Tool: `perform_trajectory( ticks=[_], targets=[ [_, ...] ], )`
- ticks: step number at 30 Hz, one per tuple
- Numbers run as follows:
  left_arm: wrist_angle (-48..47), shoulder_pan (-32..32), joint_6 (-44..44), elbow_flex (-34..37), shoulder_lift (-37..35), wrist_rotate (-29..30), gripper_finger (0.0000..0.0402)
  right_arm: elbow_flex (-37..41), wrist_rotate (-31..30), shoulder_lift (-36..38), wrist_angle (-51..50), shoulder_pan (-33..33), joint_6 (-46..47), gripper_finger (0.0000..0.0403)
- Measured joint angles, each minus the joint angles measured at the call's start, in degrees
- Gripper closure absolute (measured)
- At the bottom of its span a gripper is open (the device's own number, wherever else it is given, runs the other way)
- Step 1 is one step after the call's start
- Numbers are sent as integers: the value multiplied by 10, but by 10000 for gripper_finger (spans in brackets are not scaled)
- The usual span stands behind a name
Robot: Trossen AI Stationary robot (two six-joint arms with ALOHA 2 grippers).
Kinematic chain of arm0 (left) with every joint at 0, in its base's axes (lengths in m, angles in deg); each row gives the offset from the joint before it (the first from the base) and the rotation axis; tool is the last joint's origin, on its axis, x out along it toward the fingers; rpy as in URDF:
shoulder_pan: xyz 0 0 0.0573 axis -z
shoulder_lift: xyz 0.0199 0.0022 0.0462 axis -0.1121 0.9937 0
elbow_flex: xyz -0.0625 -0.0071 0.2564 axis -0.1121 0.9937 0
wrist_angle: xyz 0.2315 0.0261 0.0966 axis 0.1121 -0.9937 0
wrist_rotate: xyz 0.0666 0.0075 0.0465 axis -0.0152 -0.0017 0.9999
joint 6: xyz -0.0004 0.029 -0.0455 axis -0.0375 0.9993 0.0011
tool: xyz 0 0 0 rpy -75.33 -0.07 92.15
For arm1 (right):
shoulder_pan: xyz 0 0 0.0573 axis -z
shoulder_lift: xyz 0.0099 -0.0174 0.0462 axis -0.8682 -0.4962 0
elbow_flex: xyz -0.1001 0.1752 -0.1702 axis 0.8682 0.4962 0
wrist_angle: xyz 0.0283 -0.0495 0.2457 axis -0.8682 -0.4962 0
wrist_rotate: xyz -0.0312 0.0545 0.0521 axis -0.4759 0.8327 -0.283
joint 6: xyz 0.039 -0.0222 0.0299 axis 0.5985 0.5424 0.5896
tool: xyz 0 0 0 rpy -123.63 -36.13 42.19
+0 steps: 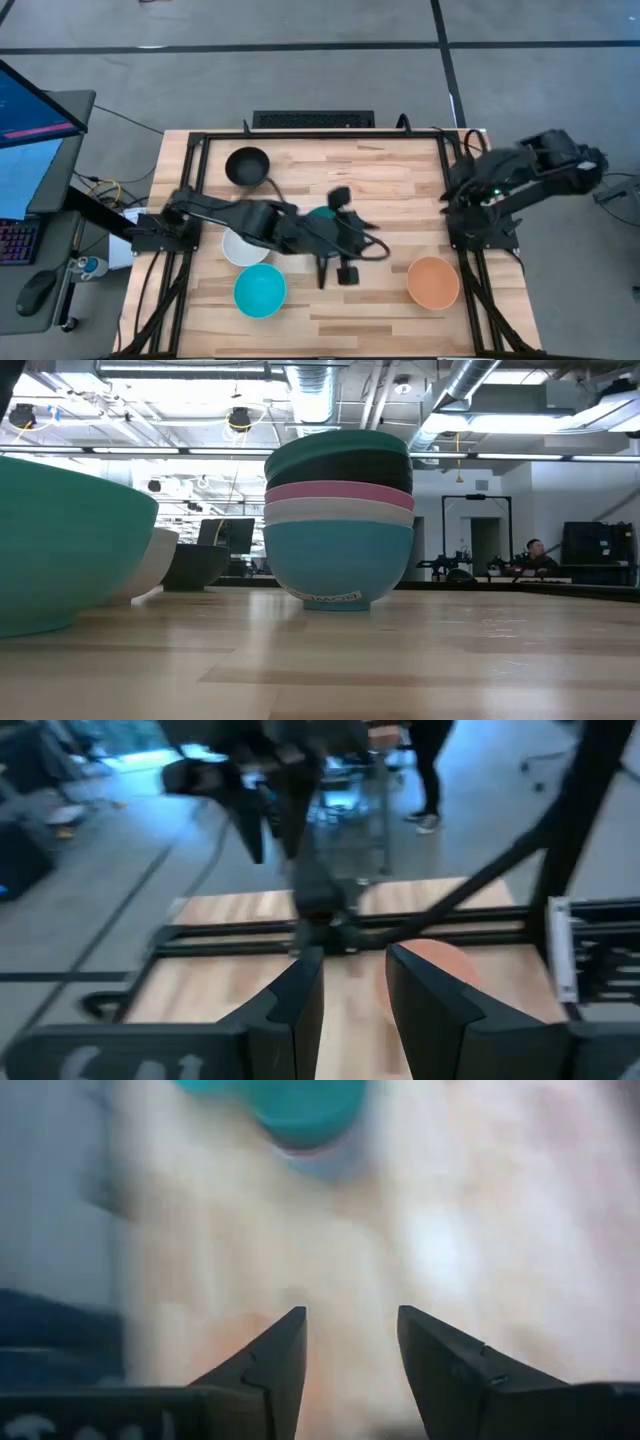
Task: Nest bowls inside each other
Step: Stack the orange bowl on top of the green bowls
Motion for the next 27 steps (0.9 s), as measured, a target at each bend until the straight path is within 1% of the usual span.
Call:
perform_trajectory(
  ticks=[1, 2, 3, 4, 5, 6, 7, 8, 10, 12, 13, 14, 16, 19, 20, 22, 24, 27],
  targets=[
    [-14, 0, 2, 0, -10, 13, 299, -25, -32, -30, -3, -18, -13, 223],
    [-26, 0, 2, 0, -18, 26, 299, -42, -32, -45, 30, -32, -27, 223],
    [-42, 0, 2, 0, -26, 37, 299, -59, -26, -48, 40, -38, -31, 222],
    [-61, 0, -1, 0, -32, 47, 299, -94, -27, -56, 12, -46, -23, 221],
    [-74, 0, -5, 0, -37, 54, 299, -121, -28, -75, 4, -51, -10, 220],
    [-86, 4, -10, 0, -45, 59, 299, -134, -30, -83, 17, -48, -8, 220],
    [-106, 8, -12, 0, -52, 68, 299, -135, -27, -80, 17, -44, -12, 219],
    [-114, 10, -13, 0, -56, 74, 299, -126, -21, -80, 7, -53, -3, 218],
    [-125, 15, -20, -1, -61, 82, 299, -107, -17, -89, 16, -76, 35, 218],
    [-170, 24, -30, 1, -66, 95, 299, -53, 2, -69, 7, -81, 42, 218],
    [-172, 24, -32, 2, -65, 97, 299, -20, 24, -60, 10, -88, 55, 218],
    [-173, 27, -37, 4, -65, 103, 299, 18, 45, -54, 10, -100, 83, 218],
    [-206, 34, -47, 8, -67, 119, 299, 105, 73, -36, 10, -132, 130, 218],
    [-215, 41, -57, 7, -64, 121, 299, 225, 124, -19, 8, -181, 195, 218],
    [-218, 44, -57, 7, -64, 121, 299, 260, 132, -18, 9, -196, 216, 217],
    [-213, 45, -57, 11, -64, 124, 299, 313, 131, -16, 27, -229, 267, 214],
    [-216, 45, -58, 16, -64, 132, 299, 350, 117, -14, 63, -259, 311, 209],
    [-215, 44, -59, 17, -63, 135, 299, 383, 75, -14, 120, -293, 364, 197]
  ],
)
